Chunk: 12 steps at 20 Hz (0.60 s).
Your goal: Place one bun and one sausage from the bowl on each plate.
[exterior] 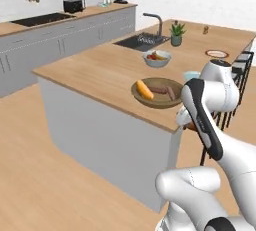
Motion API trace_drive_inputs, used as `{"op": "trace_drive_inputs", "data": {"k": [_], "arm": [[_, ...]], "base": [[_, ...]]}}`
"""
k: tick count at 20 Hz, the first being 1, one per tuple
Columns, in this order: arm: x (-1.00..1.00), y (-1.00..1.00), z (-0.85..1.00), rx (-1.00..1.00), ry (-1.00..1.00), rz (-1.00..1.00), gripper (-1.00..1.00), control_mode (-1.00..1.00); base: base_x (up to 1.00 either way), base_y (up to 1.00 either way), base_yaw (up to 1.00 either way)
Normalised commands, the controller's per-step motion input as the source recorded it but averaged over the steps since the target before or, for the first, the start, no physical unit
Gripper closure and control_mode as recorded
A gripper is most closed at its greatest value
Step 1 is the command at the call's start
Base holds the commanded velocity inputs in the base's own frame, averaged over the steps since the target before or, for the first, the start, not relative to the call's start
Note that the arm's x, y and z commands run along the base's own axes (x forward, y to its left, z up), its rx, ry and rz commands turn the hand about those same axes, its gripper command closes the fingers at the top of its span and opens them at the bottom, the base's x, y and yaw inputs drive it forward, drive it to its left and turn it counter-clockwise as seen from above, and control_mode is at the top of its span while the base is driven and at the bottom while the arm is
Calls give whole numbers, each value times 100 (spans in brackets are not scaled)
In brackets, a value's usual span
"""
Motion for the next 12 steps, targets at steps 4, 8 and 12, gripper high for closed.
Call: {"op": "trace_drive_inputs", "data": {"k": [4,8,12], "arm": [[0,0,0,0,0,0,100,100],[0,0,0,0,0,0,100,100],[0,0,0,0,0,0,100,100]], "base": [[-4,-100,49],[-29,-100,42],[-38,-100,45]]}}
